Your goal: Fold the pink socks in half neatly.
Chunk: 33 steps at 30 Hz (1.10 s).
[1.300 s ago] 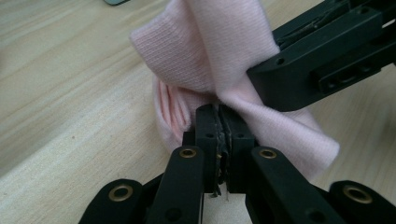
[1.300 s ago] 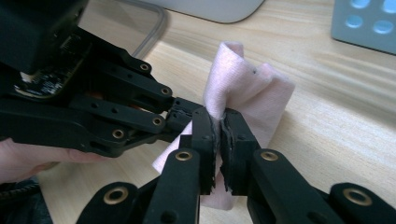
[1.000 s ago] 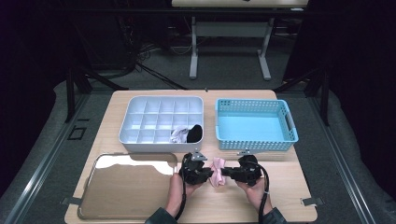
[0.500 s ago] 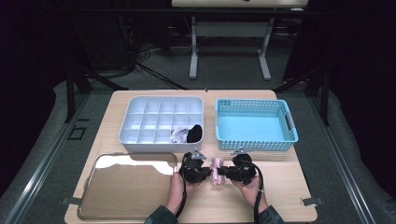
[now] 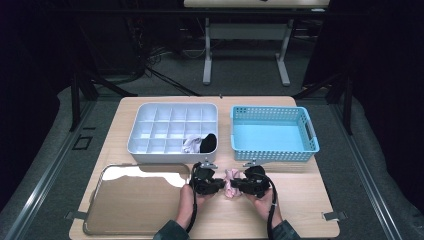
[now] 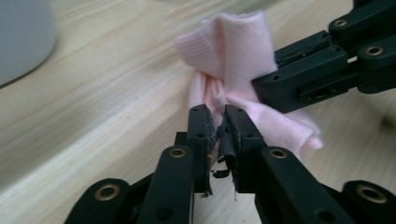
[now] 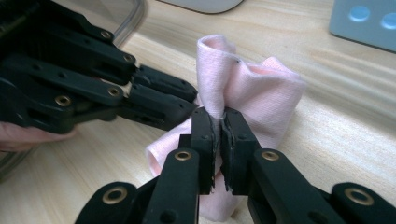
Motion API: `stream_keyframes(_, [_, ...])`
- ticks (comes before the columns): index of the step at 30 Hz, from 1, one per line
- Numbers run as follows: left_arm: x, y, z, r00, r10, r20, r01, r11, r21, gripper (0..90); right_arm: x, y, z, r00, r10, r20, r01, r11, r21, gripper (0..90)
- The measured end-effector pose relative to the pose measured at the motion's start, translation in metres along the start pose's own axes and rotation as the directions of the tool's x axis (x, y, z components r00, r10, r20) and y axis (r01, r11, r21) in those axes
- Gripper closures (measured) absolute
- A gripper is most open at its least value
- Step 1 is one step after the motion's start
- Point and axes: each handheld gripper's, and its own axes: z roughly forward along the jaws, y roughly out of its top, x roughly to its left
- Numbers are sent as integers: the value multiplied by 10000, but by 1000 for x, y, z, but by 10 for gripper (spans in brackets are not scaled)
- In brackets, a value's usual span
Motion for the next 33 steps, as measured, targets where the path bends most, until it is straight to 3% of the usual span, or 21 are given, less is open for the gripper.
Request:
stream_keyframes(4, [5, 4, -12, 9989, -328, -337, 320, 9992, -244, 663, -1, -1, 1, 10000, 25, -38, -25, 10000, -30, 845])
stream_keyframes(9, [2, 13, -18, 9980, -400, -485, 383, 9986, -359, 551, 1, -1, 0, 9999, -32, 97, 32, 10000, 56, 845])
stream_keyframes(14, [-3, 26, -17, 9984, -436, -348, 421, 9982, -432, 452, 3, -2, 1, 9998, 6, 177, -6, 10000, -2, 845])
stream_keyframes(26, [-1, 41, 3, 9974, -698, 179, 699, 9975, -88, 434, 5, -4, 0, 9994, 56, 332, -52, 9999, -131, 840])
stream_keyframes(33, [0, 48, 19, 9970, -745, 220, 733, 9959, 530, 445, 6, -5, 0, 9992, 84, 394, -78, 9999, -144, 842])
